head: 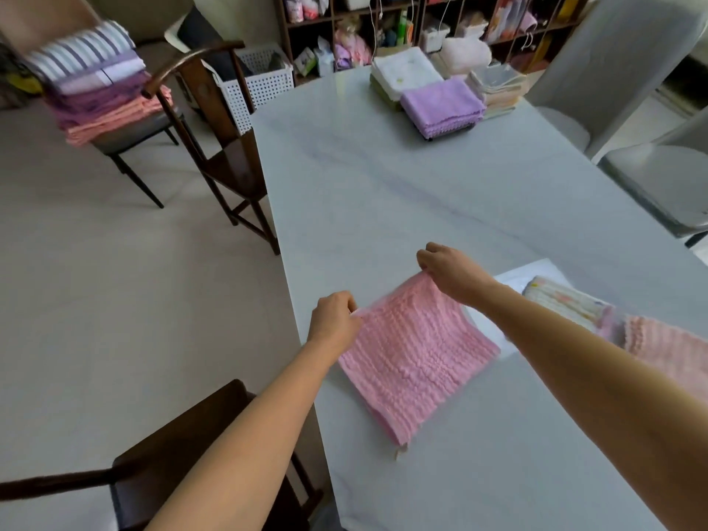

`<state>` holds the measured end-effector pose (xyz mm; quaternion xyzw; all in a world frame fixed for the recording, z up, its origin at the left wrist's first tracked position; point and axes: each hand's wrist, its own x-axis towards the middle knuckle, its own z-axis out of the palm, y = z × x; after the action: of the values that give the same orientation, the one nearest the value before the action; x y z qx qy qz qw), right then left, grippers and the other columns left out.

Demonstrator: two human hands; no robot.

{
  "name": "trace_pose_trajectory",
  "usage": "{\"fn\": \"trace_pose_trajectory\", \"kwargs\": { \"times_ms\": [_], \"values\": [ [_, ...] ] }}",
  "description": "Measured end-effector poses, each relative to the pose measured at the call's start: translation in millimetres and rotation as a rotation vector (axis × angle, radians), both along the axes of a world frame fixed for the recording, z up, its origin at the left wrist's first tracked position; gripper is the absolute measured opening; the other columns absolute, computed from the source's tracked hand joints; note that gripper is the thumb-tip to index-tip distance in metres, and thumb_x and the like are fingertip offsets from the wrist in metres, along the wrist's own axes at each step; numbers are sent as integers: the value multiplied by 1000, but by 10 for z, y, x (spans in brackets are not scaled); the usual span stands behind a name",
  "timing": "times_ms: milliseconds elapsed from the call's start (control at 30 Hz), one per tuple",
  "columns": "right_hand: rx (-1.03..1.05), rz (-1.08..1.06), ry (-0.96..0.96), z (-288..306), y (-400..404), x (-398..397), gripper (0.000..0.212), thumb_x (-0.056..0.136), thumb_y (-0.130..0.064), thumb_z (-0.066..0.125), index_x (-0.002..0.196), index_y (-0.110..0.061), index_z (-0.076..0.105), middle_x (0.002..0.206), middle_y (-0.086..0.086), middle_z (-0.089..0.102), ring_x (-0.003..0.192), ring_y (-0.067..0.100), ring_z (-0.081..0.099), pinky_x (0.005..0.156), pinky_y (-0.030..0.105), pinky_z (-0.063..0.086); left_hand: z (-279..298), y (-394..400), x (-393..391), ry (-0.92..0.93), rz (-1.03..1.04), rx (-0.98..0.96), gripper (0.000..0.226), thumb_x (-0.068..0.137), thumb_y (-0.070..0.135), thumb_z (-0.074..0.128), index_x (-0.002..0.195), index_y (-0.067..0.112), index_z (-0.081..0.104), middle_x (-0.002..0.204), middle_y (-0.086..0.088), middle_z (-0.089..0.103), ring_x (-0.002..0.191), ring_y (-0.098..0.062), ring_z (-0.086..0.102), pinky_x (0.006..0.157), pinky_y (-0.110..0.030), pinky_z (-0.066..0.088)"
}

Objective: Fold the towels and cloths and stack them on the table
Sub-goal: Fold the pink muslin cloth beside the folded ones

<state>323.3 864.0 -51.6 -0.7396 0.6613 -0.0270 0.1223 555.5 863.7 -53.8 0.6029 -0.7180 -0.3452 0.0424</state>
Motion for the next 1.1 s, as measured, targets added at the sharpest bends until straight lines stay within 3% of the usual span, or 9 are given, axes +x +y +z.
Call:
{"fn": "trace_pose_trajectory", "kwargs": {
  "times_ms": [167,267,367,567,700,767,867,1000,1100],
  "values": [
    [-282,-264,-254,642,46,-141,16,77,14,49,80,0,56,89,17,53,69,30,55,59,40,45,697,-416,-184,110,-51,-293,9,80,4,60,72,3,64,77,-10,60,73,-24,56,61,-25,33],
    [-106,-285,-176,941,180,-213,23,72,16,47,75,-6,53,89,20,59,77,34,59,63,38,45,1052,-590,-360,131,-173,-402,10,77,-4,57,72,1,64,78,-12,61,72,-24,55,62,-24,33],
    [-212,-377,-192,1098,377,-266,18,71,14,47,77,-1,55,84,20,59,75,32,56,61,34,35,1174,-485,-438,-153,-402,-307,23,80,-3,50,90,5,69,96,-18,67,92,-34,63,74,-32,46],
    [-41,-455,-191,1321,690,-301,34,79,-5,61,61,-22,38,73,5,51,69,24,46,57,29,32,1420,-305,-543,-239,-523,-269,16,90,14,54,94,8,68,101,-15,68,91,-32,64,69,-28,46],
    [360,-373,-287,1530,870,-407,32,80,-38,72,59,-19,55,56,-2,48,54,16,47,48,23,37,1664,-176,-636,-227,-607,327,16,89,22,63,79,10,67,72,-3,58,60,-18,65,56,-21,54],
    [518,-337,-324,1619,961,-394,33,81,-41,71,60,-19,59,55,-4,46,53,16,43,45,22,34,1721,-128,-647,-218,-615,526,10,88,20,68,86,10,68,75,-2,55,63,-15,59,59,-23,57],
    [645,-362,-427,1647,1064,-352,29,85,-32,69,61,-19,62,49,-12,51,45,6,48,43,16,38,1611,-104,-647,-260,-648,556,20,88,26,69,105,16,68,92,2,61,77,-14,59,61,-22,56],
    [762,-412,-448,1355,1170,-262,18,87,-12,67,71,-17,63,72,-3,57,63,10,58,55,20,54,1273,-14,-575,-279,-599,580,8,88,21,69,85,15,64,79,-2,55,64,-15,56,52,-20,52],
    [635,-492,-361,969,1239,-146,22,85,2,57,70,-14,59,81,6,61,69,22,65,50,17,52,824,83,-514,-372,-613,268,11,84,11,62,74,15,61,75,-6,61,67,-18,60,57,-23,48]
  ]
}}
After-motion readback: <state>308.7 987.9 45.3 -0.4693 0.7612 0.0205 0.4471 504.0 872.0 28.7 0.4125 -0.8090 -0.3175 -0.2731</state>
